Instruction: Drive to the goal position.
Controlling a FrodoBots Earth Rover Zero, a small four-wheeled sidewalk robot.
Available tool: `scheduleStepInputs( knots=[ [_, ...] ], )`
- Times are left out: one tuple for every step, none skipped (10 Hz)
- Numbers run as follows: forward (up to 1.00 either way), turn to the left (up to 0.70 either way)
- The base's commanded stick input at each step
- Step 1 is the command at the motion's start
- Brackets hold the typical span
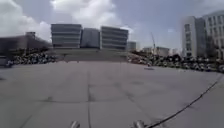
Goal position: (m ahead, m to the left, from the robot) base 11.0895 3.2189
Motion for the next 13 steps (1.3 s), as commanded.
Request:
scheduleStepInputs(
  knots=[
    [0.85, 0.27],
    [0.85, 0.19],
    [0.85, 0.00],
    [0.85, 0.00],
    [0.85, 0.00],
    [0.85, 0.00],
    [0.85, 0.00],
    [0.85, 0.00],
    [0.85, 0.00],
    [0.85, 0.00],
    [0.85, 0.00],
    [0.85, 0.00],
    [0.85, 0.00]
  ],
)
